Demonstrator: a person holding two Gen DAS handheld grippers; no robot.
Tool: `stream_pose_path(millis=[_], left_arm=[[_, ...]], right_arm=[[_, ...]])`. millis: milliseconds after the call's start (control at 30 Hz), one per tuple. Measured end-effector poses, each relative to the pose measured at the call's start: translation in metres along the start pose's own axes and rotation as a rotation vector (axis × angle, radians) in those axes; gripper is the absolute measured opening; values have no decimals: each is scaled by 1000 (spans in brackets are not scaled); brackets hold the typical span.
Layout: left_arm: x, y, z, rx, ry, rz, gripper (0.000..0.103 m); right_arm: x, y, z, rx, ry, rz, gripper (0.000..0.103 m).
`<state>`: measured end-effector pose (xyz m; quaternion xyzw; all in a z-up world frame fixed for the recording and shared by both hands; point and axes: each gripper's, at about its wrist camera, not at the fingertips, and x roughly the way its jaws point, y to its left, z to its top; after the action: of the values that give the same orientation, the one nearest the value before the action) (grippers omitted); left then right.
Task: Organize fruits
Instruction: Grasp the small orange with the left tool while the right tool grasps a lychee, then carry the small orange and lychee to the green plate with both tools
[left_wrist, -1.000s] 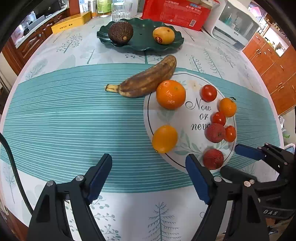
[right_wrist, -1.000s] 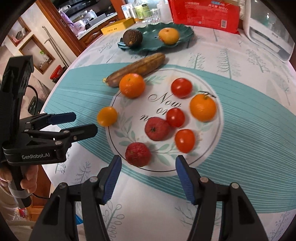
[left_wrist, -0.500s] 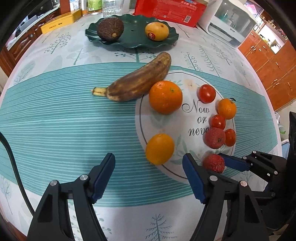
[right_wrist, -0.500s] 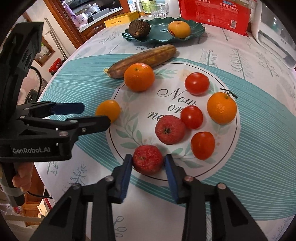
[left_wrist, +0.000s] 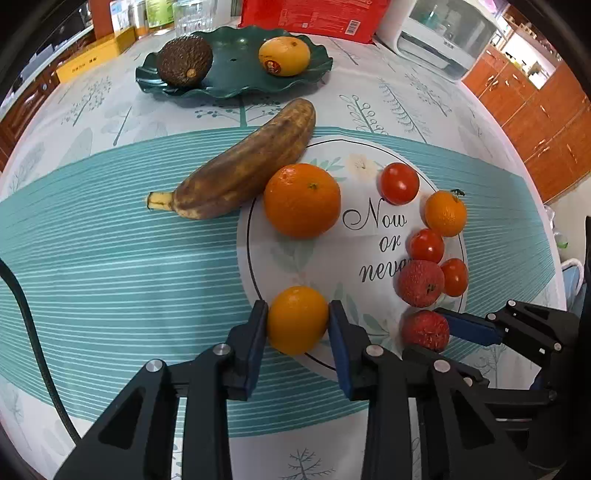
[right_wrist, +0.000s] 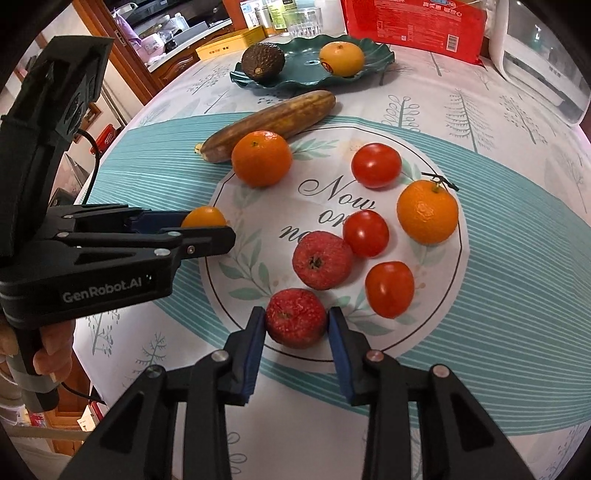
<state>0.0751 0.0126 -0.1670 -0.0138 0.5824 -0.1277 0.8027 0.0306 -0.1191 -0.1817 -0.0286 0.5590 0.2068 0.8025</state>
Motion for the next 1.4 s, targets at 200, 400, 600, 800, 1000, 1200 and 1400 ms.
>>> stream_pose_path(millis=[200, 400, 600, 800, 1000, 1200, 1400], left_arm=[[-1, -6, -4, 19, 6, 1, 30], [-12, -3, -13, -1, -1, -7, 30], [-40, 4, -16, -31, -31, -11, 30], [-78, 11, 0, -47, -94, -5, 30], [-122, 23, 30, -47, -168, 8, 30], [-155, 33, 62, -13, -207, 56, 30], [-176, 43, 103, 32, -228, 97, 30]], right_arm=[[-1, -1, -1, 15, -1, 2, 34], [-5, 2, -2, 17, 6, 15, 34], [-27, 9, 10, 7, -27, 39, 34], [-57, 13, 39, 7, -73, 65, 34], [-89, 23, 80, -29, -132, 43, 34], [-115, 32, 122, -59, -182, -6, 34], [-129, 40, 165, -89, -222, -53, 34]])
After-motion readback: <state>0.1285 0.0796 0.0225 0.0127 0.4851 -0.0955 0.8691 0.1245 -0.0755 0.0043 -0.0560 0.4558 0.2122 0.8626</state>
